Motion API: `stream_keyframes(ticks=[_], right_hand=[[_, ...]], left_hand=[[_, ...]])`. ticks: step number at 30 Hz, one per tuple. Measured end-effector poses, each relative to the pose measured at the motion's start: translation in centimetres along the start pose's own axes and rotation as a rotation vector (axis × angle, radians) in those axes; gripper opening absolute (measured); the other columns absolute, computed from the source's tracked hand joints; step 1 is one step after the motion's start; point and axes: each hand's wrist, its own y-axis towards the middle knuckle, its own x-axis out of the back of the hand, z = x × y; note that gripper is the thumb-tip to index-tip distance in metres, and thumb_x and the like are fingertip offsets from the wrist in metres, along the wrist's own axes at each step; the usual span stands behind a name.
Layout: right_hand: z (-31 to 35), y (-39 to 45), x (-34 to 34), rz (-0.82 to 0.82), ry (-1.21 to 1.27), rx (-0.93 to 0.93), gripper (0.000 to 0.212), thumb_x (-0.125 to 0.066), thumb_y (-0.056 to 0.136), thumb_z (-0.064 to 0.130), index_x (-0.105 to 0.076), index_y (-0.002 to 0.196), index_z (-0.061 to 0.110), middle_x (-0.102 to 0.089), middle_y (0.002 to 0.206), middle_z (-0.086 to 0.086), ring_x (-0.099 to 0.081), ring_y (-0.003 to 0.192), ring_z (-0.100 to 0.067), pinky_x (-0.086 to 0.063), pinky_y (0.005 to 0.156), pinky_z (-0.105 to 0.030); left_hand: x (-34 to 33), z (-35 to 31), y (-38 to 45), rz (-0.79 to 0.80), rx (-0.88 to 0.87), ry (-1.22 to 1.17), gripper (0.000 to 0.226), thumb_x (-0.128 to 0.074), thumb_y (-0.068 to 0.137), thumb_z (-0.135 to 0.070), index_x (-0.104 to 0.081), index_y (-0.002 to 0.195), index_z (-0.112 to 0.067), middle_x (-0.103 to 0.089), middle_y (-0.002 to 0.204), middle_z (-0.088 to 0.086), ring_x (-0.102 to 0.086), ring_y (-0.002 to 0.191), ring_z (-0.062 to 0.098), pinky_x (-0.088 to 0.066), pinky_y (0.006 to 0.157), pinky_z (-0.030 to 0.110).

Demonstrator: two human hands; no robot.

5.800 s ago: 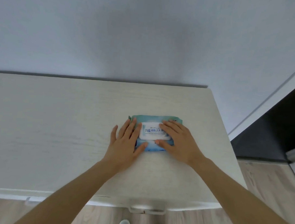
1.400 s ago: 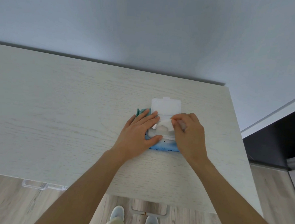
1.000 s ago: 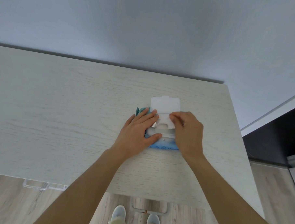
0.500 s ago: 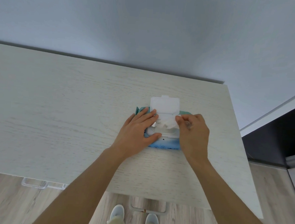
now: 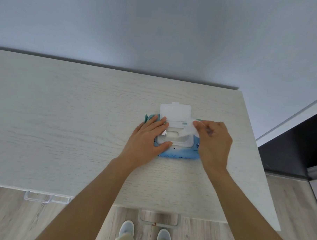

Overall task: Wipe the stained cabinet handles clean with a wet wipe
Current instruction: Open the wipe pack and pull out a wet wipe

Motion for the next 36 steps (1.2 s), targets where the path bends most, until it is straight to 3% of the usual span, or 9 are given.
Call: stream_keyframes(ticks=[10,12,15,17,20,24,30,33,36], right_hand=[[-0.2,0.0,1.2,0.009,-0.052,0.003,0.009,-0.053,0.095,0.022,-0.053,0.086,0.021,-0.051,0.085,0.009,-0.051,0.078,-0.007,-0.038,0.063,-0.007],[-0.5,-0.1,1.6,0.065,-0.072,0.046,0.007,-0.049,0.097,0.018,-0.055,0.096,0.021,-0.054,0.088,0.007,-0.052,0.081,-0.007,-0.038,0.065,-0.006],[-0.8,-0.8,1.0,0.213,-0.140,0.132,0.027,-0.046,0.098,0.012,-0.059,0.120,0.020,-0.049,0.100,0.006,-0.050,0.089,-0.005,-0.039,0.077,-0.003],[-0.8,-1.4,0.1,0.270,-0.158,0.137,0.029,-0.054,0.094,0.021,-0.060,0.122,0.018,-0.044,0.104,0.007,-0.048,0.098,-0.009,-0.042,0.084,-0.014],[-1.1,-1.7,-0.9,0.278,-0.281,0.164,0.042,-0.069,0.079,0.044,-0.065,0.114,0.020,-0.040,0.102,0.008,-0.040,0.098,-0.008,-0.041,0.081,-0.023],[-1.0,-1.6,-1.4,0.270,-0.349,0.178,0.022,-0.072,0.078,0.038,-0.070,0.086,0.017,-0.045,0.090,0.004,-0.043,0.088,-0.011,-0.043,0.078,-0.027],[-1.1,-0.9,0.6,0.150,-0.083,0.040,0.011,-0.065,0.086,0.026,-0.056,0.081,0.023,-0.055,0.090,0.006,-0.051,0.081,-0.006,-0.037,0.065,-0.010],[-1.4,-0.4,1.8,0.150,-0.015,-0.026,0.009,-0.059,0.091,0.021,-0.058,0.094,0.029,-0.060,0.089,0.011,-0.055,0.076,-0.001,-0.040,0.062,-0.006],[-1.7,-0.1,2.3,0.155,-0.022,-0.035,0.020,-0.055,0.094,0.018,-0.065,0.109,0.025,-0.059,0.097,0.009,-0.055,0.082,-0.001,-0.040,0.069,-0.004]], left_hand=[[0.1,-0.2,-0.1,0.012,0.010,0.066,0.067,-0.051,0.091,-0.051,-0.026,0.149,-0.028,-0.012,0.157,-0.013,0.005,0.137,-0.007,0.004,0.117,0.026],[0.1,-0.3,-0.1,0.024,0.020,0.071,0.067,-0.050,0.091,-0.052,-0.025,0.149,-0.028,-0.011,0.157,-0.012,0.004,0.140,-0.004,0.003,0.117,0.027],[0.1,-0.3,-0.1,0.036,0.020,0.074,0.068,-0.050,0.091,-0.051,-0.026,0.149,-0.027,-0.012,0.158,-0.011,0.002,0.143,0.000,-0.002,0.120,0.030],[0.1,-0.4,-0.1,0.029,0.019,0.058,0.067,-0.052,0.091,-0.050,-0.028,0.148,-0.025,-0.014,0.157,-0.010,0.000,0.144,0.001,-0.005,0.120,0.032],[0.0,-0.5,0.0,0.018,0.023,0.053,0.067,-0.051,0.091,-0.051,-0.029,0.148,-0.024,-0.015,0.157,-0.010,-0.001,0.144,0.002,-0.006,0.120,0.033],[-0.1,-0.6,-0.1,0.020,0.040,0.073,0.068,-0.050,0.091,-0.051,-0.026,0.149,-0.026,-0.014,0.157,-0.010,-0.001,0.144,0.001,-0.003,0.119,0.031],[-0.2,-1.3,-0.7,-0.042,-0.004,0.079,0.082,-0.051,0.089,-0.054,0.011,0.142,-0.045,0.012,0.153,-0.020,0.008,0.134,-0.010,0.001,0.115,0.023],[-0.3,-2.1,-1.2,-0.095,-0.012,0.059,0.090,-0.049,0.088,-0.056,0.025,0.138,-0.045,0.023,0.146,-0.030,0.015,0.131,-0.016,-0.006,0.116,0.025],[-0.6,-2.9,-1.6,-0.064,-0.039,0.033,0.087,-0.033,0.084,-0.068,0.034,0.136,-0.047,0.028,0.144,-0.034,0.002,0.136,-0.007,-0.009,0.113,0.022]])
